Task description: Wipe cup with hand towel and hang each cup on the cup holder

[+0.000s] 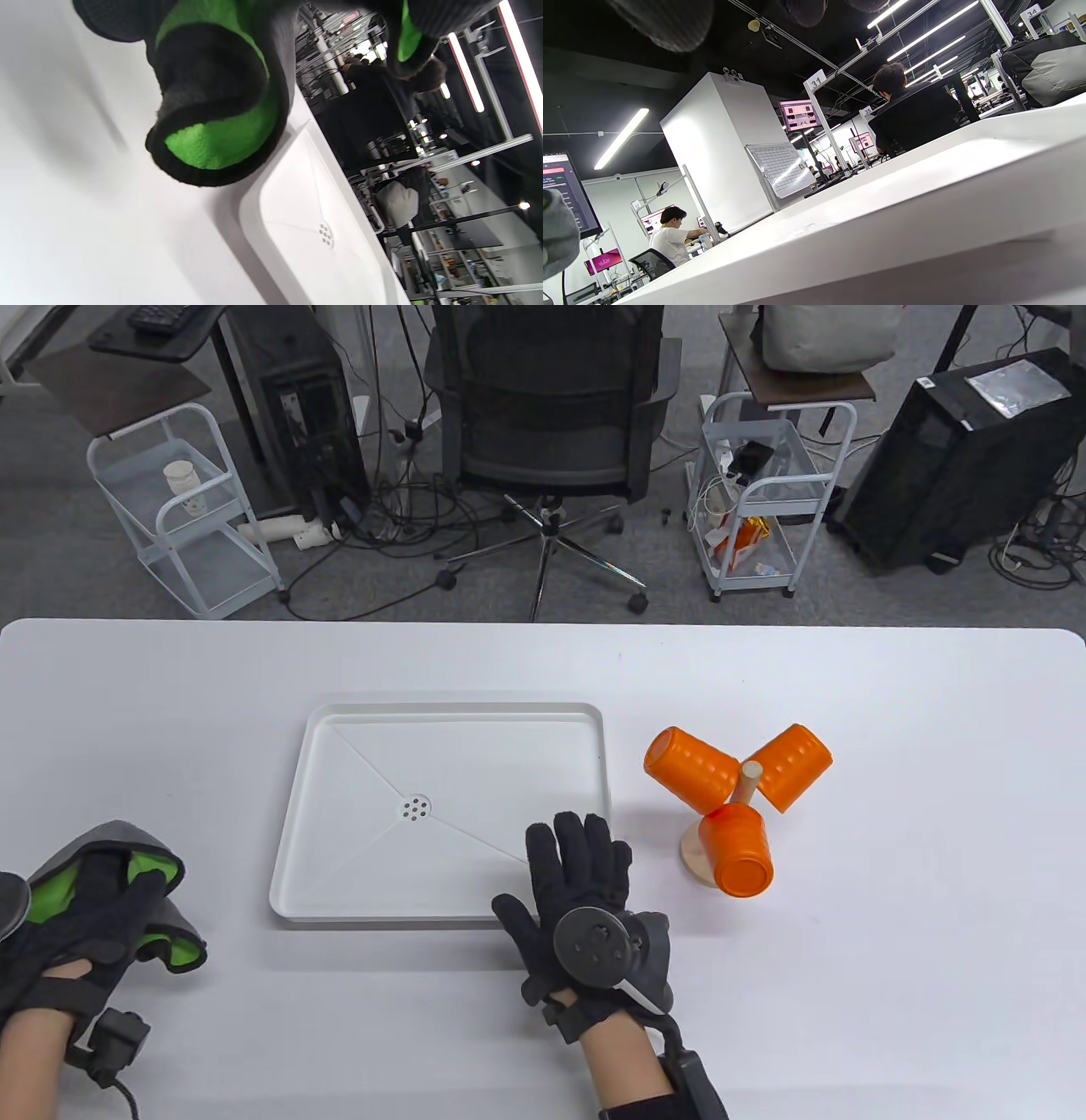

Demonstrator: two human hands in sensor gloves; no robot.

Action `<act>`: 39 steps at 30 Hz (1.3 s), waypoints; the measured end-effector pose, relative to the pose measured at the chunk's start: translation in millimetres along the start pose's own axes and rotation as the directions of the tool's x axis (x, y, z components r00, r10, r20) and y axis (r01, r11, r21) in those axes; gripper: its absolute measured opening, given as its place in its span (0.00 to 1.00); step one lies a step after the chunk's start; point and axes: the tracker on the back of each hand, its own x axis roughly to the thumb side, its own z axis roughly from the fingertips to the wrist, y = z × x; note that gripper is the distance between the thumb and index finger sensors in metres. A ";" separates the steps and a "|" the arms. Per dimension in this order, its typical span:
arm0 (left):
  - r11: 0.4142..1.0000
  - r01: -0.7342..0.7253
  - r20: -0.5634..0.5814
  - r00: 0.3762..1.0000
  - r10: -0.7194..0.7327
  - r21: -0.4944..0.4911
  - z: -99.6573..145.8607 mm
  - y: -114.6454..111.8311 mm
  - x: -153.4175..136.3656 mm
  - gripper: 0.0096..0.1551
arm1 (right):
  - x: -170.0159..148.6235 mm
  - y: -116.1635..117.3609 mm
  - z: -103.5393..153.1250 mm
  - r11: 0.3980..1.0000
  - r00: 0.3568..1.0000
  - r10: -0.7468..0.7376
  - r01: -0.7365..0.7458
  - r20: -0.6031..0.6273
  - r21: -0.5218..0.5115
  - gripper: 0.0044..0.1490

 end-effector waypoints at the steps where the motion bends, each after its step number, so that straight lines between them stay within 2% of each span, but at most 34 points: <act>1: 1.000 0.004 -0.018 1.000 -0.005 -0.021 0.6 2.3 -2.6 0.53 | 0.0 -0.3 0.3 1.000 1.000 -0.003 0.003 0.000 -0.002 0.52; 7: 0.996 0.007 -0.096 0.995 -0.016 -0.089 3.2 10.7 -15.4 0.58 | -0.9 -1.1 1.2 1.000 1.000 -0.015 0.015 -0.004 -0.006 0.52; 16: 0.992 -0.090 -0.113 0.990 0.080 -0.083 4.9 19.2 -21.8 0.54 | -1.6 -2.2 1.9 1.000 1.000 -0.026 0.026 -0.015 -0.001 0.52; 22: 0.998 0.050 -0.140 0.989 -0.054 -0.032 9.5 19.7 -11.7 0.50 | -1.5 -2.3 1.9 1.000 1.000 -0.026 0.026 -0.018 0.004 0.52; 25: 0.995 0.094 -0.108 0.989 -0.097 -0.031 11.2 16.1 -4.4 0.48 | -1.4 -2.3 1.9 1.000 1.000 -0.023 0.023 -0.018 0.007 0.52; 30: 0.983 0.181 0.047 0.982 -0.181 -0.008 14.4 -6.1 21.4 0.47 | -0.9 -1.8 1.6 1.000 1.000 -0.017 0.017 -0.017 0.018 0.52; 33: 0.978 0.205 0.195 0.961 -0.196 -0.029 12.6 -31.1 40.4 0.48 | 0.0 -0.9 1.4 1.000 1.000 -0.009 0.010 -0.012 0.028 0.52; 36: 0.974 0.217 0.287 0.938 -0.193 -0.057 7.8 -59.0 56.2 0.48 | 0.9 0.3 1.2 0.999 1.000 -0.001 0.001 -0.007 0.040 0.52; 39: 0.956 0.288 0.344 0.904 -0.253 -0.052 1.4 -86.8 69.7 0.49 | 1.5 0.9 1.2 0.999 1.000 0.004 -0.004 -0.004 0.048 0.52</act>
